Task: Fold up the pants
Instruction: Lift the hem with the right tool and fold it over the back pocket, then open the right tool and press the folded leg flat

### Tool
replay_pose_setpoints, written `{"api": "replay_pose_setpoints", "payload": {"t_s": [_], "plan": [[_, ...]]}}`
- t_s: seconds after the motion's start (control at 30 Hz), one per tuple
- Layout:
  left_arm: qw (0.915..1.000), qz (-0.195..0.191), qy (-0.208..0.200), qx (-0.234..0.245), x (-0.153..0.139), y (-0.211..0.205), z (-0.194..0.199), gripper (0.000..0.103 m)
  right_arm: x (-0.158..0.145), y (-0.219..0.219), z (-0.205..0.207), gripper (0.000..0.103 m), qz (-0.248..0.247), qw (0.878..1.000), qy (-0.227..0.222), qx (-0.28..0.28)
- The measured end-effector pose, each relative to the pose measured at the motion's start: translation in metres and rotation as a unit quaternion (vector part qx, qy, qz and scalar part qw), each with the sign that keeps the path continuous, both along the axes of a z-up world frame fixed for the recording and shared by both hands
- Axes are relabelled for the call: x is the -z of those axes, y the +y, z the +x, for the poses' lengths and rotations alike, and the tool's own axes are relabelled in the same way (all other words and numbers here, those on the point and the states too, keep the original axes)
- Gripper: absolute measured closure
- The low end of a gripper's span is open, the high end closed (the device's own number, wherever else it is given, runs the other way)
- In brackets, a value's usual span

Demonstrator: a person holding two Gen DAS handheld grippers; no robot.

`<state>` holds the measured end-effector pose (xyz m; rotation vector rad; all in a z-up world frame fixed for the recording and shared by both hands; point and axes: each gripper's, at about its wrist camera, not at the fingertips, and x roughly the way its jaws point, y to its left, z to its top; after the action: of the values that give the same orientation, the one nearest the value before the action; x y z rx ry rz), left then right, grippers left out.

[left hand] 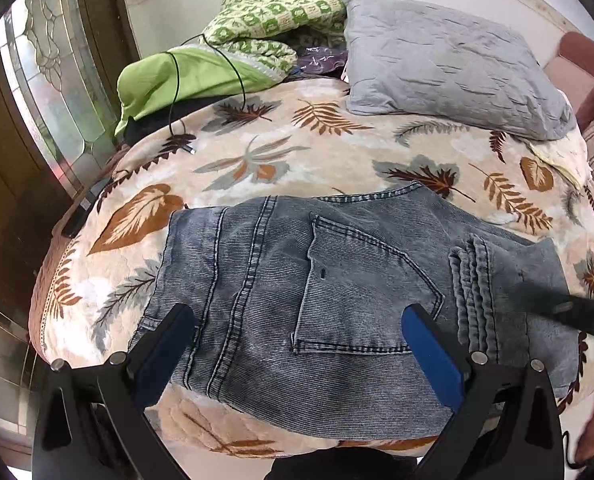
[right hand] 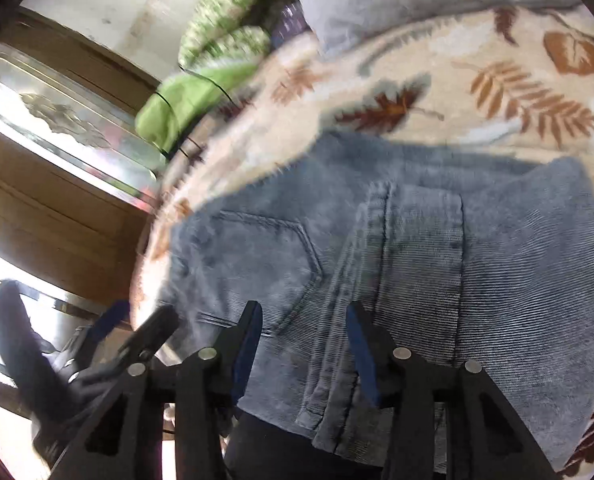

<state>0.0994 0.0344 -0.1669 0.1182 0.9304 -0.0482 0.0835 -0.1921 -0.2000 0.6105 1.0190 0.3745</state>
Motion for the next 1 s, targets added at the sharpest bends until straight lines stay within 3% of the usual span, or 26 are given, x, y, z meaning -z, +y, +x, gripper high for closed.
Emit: {"api": "replay_pose_setpoints", "payload": {"t_s": [0.1,0.2,0.27,0.4,0.47,0.63,0.8,1.0], "plan": [[0.9997,-0.007,0.007,0.02,0.002,-0.014,0.004,0.0,-0.017,-0.033,-0.019,0.056,-0.012,0.999,-0.026,0.042],[0.9989,-0.001,0.012,0.046,0.006,-0.037,0.006,0.0,-0.024,-0.066,-0.043,0.056,-0.076,0.993,-0.026,0.082],[0.9975,0.009,0.013,0.069,0.011,-0.059,0.008,0.0,-0.021,-0.083,-0.059,0.056,-0.087,0.992,-0.026,0.092],[0.9948,0.013,0.01,0.101,0.016,-0.095,0.013,0.0,-0.004,-0.095,-0.073,0.057,-0.117,0.989,-0.001,0.089],[0.9933,0.034,0.002,0.11,0.019,-0.114,0.018,0.0,0.007,-0.099,-0.075,0.062,-0.111,0.99,0.002,0.083],[0.9867,0.091,-0.019,0.133,0.036,-0.153,0.024,0.0,0.028,-0.096,-0.071,0.062,-0.101,0.993,0.018,0.062],[0.9824,0.138,0.002,0.126,0.063,-0.163,0.033,0.0,0.054,-0.093,-0.071,0.062,-0.11,0.991,0.051,0.048],[0.9789,0.165,-0.003,0.121,0.07,-0.165,0.033,0.0,0.059,-0.092,-0.078,0.063,-0.116,0.992,0.039,0.032]]}}
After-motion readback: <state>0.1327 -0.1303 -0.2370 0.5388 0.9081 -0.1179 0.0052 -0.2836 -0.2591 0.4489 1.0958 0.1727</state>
